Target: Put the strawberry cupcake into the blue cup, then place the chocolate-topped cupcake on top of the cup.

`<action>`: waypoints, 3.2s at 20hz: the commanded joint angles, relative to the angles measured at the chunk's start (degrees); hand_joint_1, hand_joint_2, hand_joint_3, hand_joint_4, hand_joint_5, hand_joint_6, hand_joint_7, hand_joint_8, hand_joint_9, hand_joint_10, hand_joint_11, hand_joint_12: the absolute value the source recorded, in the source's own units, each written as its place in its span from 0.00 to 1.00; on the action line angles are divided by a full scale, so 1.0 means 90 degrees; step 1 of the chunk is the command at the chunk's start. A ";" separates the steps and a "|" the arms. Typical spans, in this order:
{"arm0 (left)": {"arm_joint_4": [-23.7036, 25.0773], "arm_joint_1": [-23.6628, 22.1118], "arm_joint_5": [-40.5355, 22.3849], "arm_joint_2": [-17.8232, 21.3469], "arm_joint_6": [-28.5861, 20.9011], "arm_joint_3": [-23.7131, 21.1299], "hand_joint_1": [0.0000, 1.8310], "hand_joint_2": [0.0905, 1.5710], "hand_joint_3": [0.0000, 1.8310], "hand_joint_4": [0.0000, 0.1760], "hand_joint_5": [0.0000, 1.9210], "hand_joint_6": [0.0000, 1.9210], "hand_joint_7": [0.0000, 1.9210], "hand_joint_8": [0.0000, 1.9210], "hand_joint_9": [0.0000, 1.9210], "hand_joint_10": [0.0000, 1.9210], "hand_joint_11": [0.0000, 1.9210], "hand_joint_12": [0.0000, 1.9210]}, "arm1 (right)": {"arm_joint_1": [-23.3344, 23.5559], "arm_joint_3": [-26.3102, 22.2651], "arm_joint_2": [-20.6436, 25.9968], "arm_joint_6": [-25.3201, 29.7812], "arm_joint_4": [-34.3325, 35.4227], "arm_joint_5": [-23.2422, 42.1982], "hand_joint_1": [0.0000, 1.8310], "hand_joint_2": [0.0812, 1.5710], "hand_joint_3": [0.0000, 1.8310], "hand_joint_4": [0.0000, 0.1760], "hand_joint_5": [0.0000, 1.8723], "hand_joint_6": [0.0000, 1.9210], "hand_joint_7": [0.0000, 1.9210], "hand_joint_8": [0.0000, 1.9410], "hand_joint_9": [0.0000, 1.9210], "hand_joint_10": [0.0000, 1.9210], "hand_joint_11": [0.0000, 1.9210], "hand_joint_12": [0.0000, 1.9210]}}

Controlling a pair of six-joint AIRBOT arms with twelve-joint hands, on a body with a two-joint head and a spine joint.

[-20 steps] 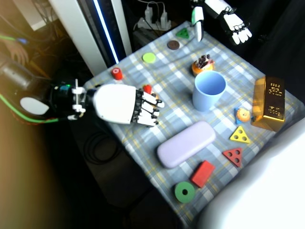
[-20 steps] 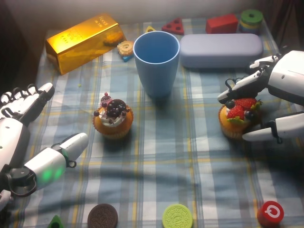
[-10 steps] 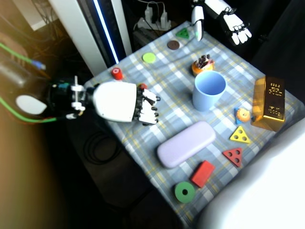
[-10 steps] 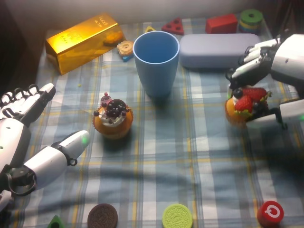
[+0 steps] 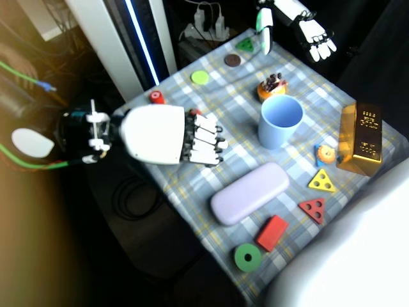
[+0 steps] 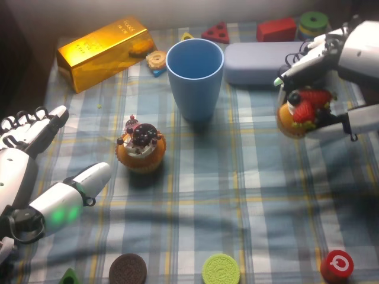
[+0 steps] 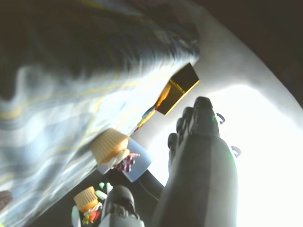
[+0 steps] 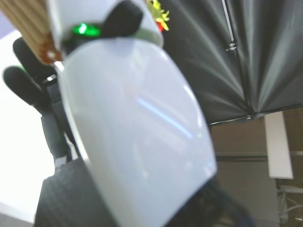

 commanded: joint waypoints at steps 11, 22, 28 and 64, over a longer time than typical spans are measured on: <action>0.0332 -0.0081 -0.0572 -0.0025 -0.0016 0.0073 0.18 0.65 0.00 0.51 0.13 0.00 0.09 0.00 0.05 0.00 0.00 0.00 | 0.1191 0.0501 -0.0084 0.0551 -0.0329 0.0393 0.43 0.67 0.00 0.00 0.48 0.00 0.49 0.01 0.49 0.06 0.25 0.65; 0.0329 -0.0144 -0.0425 -0.0048 -0.0015 0.0117 0.19 0.65 0.00 0.44 0.13 0.00 0.09 0.00 0.06 0.00 0.01 0.00 | 0.1908 0.1437 -0.0946 0.0928 -0.0457 0.0153 0.42 0.69 0.00 0.00 0.50 0.00 0.49 0.02 0.48 0.14 0.30 0.58; 0.0348 -0.0165 -0.0393 -0.0040 -0.0014 0.0114 0.18 0.65 0.00 0.45 0.13 0.00 0.09 0.00 0.05 0.00 0.01 0.00 | 0.2181 0.1774 -0.1280 0.0997 -0.0539 0.0016 0.43 0.68 0.00 0.00 0.52 0.00 0.63 0.00 0.63 0.17 0.38 0.77; 0.0411 -0.0188 -0.0369 0.0022 -0.0014 0.0104 0.19 0.65 0.00 0.45 0.13 0.00 0.09 0.00 0.05 0.00 0.00 0.00 | 0.2101 0.2522 -0.2418 0.1567 -0.0686 0.0017 0.42 0.63 0.00 0.00 0.40 0.00 0.46 0.00 0.49 0.06 0.23 0.73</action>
